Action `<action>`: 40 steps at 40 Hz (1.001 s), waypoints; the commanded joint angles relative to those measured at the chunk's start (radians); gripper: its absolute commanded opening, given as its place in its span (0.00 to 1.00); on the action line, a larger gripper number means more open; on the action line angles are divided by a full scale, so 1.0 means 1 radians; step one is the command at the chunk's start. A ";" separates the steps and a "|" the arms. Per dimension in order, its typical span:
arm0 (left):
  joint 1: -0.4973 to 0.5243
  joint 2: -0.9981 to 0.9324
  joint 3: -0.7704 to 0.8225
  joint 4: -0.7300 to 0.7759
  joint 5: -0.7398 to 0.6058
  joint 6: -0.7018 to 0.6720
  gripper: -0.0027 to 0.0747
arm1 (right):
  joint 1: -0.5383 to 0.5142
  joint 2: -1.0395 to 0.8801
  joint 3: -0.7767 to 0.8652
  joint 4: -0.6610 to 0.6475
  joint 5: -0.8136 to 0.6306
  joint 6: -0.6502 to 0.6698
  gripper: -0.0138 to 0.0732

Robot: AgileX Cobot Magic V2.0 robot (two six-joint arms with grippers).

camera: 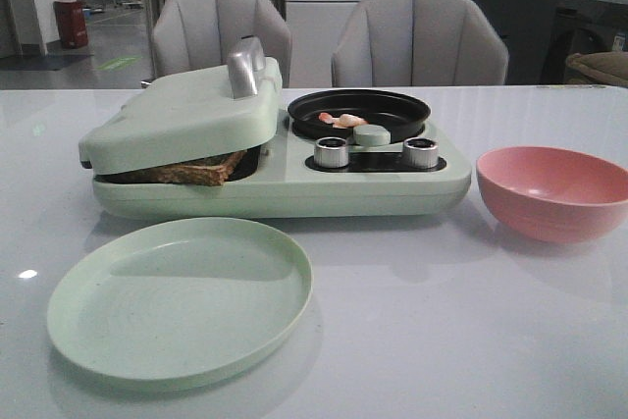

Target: Make breakfast with bread and shrimp

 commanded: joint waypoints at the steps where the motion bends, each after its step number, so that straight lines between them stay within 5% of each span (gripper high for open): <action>1: 0.003 -0.019 0.007 0.000 -0.080 -0.011 0.18 | 0.002 0.006 -0.029 0.004 -0.085 -0.008 0.32; 9: 0.003 -0.019 0.007 0.000 -0.080 -0.011 0.18 | -0.030 -0.002 0.018 -0.066 -0.089 0.015 0.32; 19: 0.003 -0.019 0.007 0.000 -0.080 -0.011 0.18 | -0.119 -0.124 0.093 -0.358 -0.123 0.346 0.32; 40: 0.003 -0.018 0.007 0.000 -0.080 -0.011 0.18 | -0.181 -0.193 0.194 -0.365 -0.251 0.377 0.32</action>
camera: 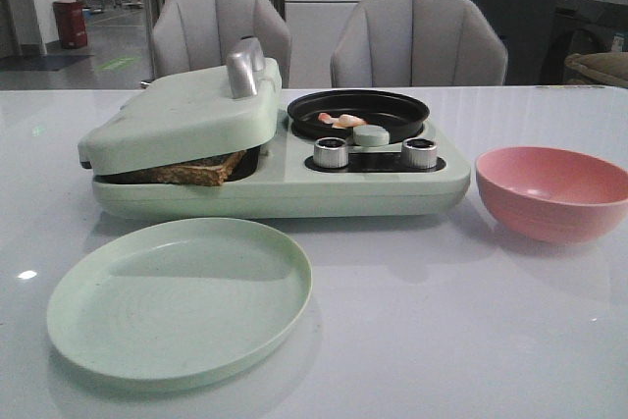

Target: Make breakfast with bread and shrimp

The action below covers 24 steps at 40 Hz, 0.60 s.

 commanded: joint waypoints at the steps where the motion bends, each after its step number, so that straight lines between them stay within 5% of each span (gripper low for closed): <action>1: 0.003 -0.018 0.007 0.000 -0.080 -0.011 0.18 | -0.007 -0.020 -0.004 -0.012 -0.097 0.000 0.32; 24: 0.003 -0.018 0.007 0.000 -0.080 -0.011 0.18 | -0.045 -0.020 -0.004 -0.012 -0.095 0.000 0.32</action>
